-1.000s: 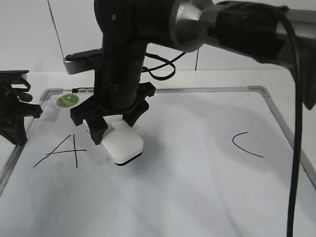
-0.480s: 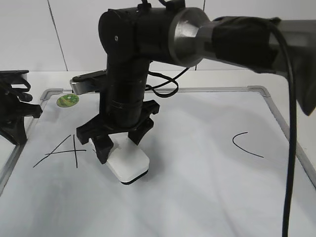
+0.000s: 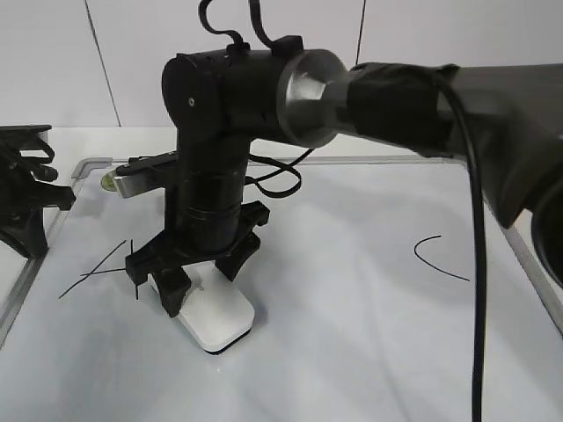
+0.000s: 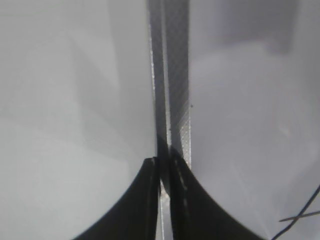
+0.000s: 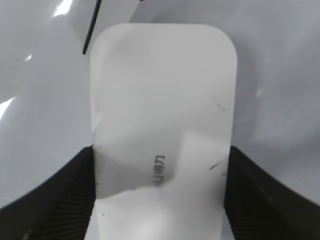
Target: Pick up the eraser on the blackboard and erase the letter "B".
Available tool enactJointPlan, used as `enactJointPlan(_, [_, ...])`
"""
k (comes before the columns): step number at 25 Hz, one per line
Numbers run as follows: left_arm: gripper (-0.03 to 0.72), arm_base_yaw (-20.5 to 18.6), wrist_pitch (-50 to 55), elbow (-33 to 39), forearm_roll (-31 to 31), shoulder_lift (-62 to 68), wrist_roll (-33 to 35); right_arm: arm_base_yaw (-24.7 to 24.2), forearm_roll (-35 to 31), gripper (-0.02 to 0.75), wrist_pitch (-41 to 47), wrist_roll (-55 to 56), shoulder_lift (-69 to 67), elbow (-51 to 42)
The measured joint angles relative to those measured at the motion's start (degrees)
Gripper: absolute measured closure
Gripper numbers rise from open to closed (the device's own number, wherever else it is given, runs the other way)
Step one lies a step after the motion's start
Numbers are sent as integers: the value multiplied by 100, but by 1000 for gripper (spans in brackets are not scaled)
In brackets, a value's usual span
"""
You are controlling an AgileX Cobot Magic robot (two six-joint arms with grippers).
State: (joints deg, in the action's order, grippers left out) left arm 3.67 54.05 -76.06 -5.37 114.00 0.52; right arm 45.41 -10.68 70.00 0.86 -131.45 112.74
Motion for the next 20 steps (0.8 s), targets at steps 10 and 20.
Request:
enactJointPlan(10, [662, 0, 0, 0, -3, 0, 11, 71, 558, 170, 0, 37, 0, 0])
enactJointPlan(20, [660, 0, 0, 0, -12, 0, 21, -408, 1418, 170, -19, 560, 0, 35])
